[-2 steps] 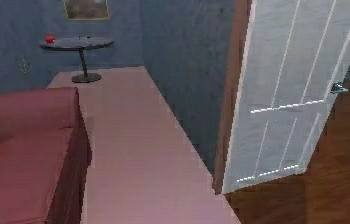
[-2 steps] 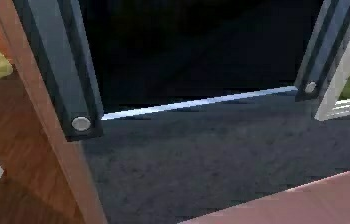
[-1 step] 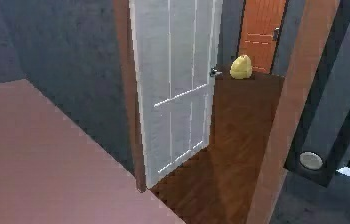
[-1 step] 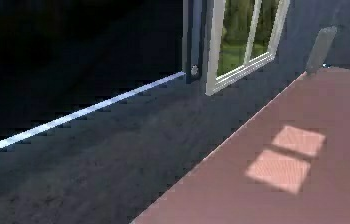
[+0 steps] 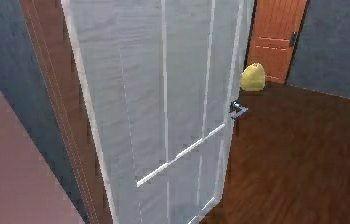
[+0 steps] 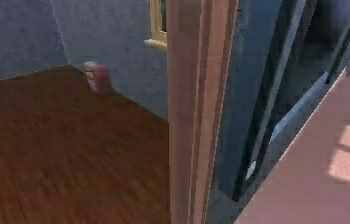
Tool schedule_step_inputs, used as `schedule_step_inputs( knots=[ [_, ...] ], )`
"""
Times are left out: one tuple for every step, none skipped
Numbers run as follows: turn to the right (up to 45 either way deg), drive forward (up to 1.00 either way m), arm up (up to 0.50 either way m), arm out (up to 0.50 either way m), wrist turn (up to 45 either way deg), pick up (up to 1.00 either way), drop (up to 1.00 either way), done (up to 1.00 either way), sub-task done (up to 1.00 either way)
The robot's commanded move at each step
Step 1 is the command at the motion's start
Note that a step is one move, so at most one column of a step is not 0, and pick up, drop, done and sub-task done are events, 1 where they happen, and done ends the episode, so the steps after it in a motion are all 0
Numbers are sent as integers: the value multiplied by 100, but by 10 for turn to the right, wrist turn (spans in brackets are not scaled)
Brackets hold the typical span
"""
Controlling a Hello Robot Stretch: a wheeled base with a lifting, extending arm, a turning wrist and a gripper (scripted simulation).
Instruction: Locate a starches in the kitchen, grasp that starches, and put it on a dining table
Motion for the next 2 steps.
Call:
schedule_step_inputs(
  knots=[
    [450,0,0,0,0,0,0,0,0],
    [0,100,0,0,0,0,0,0,0]
  ],
)
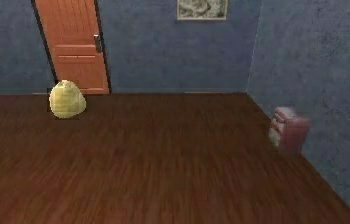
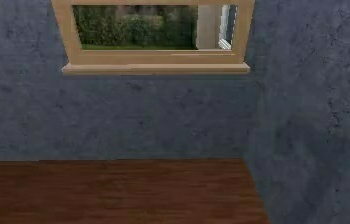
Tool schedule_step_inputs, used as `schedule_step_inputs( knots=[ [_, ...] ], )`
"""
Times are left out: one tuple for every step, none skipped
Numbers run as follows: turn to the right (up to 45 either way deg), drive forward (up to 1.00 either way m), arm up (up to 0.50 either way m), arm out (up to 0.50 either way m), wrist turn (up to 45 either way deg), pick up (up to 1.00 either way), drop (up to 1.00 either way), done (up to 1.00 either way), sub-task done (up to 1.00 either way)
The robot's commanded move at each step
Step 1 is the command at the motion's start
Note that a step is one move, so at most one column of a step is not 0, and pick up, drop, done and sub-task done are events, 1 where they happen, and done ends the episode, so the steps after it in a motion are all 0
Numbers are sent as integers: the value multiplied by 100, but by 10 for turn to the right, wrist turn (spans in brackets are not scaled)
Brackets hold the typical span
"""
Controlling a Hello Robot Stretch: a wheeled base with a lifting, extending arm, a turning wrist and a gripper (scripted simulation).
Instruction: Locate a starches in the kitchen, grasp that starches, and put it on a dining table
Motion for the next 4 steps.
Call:
schedule_step_inputs(
  knots=[
    [240,0,0,0,0,0,0,0,0],
    [0,10,0,0,0,0,0,0,0],
    [-450,0,0,0,0,0,0,0,0],
    [-270,0,0,0,0,0,0,0,0]
  ],
)
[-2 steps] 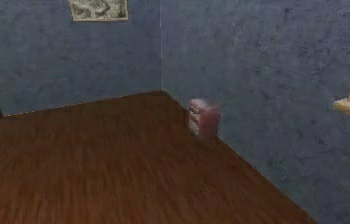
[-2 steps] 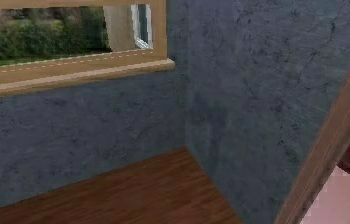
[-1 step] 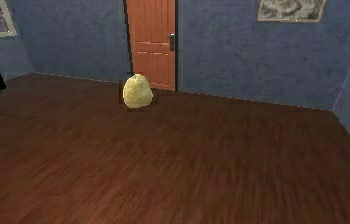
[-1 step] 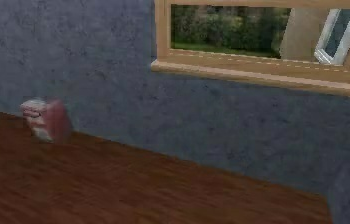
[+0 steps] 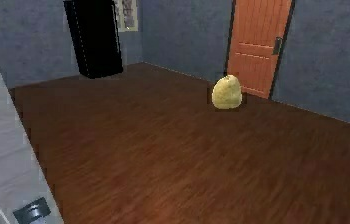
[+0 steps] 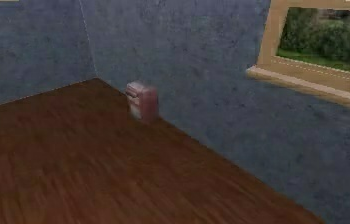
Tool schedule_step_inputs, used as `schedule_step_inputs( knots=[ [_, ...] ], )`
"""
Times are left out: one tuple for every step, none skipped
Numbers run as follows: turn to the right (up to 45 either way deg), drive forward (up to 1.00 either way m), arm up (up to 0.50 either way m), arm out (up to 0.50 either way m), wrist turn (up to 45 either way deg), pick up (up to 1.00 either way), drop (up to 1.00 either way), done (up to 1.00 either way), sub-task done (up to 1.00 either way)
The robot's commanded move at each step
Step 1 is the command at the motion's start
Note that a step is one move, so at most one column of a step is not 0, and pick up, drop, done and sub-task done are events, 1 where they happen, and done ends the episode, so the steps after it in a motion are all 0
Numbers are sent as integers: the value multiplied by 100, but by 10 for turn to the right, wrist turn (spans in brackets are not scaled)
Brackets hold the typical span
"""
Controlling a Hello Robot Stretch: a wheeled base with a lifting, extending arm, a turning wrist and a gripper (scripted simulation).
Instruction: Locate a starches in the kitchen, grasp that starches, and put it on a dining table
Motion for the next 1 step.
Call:
schedule_step_inputs(
  knots=[
    [0,60,0,0,0,0,0,0,0]
  ],
)
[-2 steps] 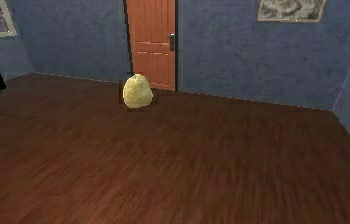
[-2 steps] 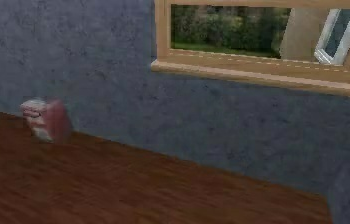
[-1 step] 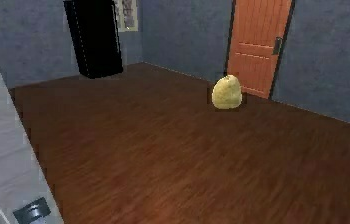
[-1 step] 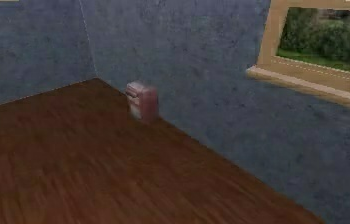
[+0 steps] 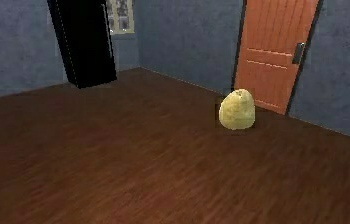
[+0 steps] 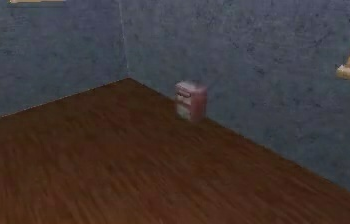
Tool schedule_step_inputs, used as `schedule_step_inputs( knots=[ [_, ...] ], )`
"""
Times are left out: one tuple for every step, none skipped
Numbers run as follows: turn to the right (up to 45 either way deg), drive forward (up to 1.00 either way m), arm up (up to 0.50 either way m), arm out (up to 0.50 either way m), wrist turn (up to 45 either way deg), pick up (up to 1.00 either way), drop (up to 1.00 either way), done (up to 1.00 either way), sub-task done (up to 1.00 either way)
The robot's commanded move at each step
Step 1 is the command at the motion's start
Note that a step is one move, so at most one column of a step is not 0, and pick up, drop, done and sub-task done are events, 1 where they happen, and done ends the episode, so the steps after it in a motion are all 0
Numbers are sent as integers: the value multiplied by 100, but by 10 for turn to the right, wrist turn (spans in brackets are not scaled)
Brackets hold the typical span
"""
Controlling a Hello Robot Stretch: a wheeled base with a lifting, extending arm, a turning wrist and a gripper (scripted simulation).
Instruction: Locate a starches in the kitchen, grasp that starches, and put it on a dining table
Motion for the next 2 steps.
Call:
schedule_step_inputs(
  knots=[
    [-420,0,0,0,0,0,0,0,0],
    [0,100,0,0,0,0,0,0,0]
  ],
)
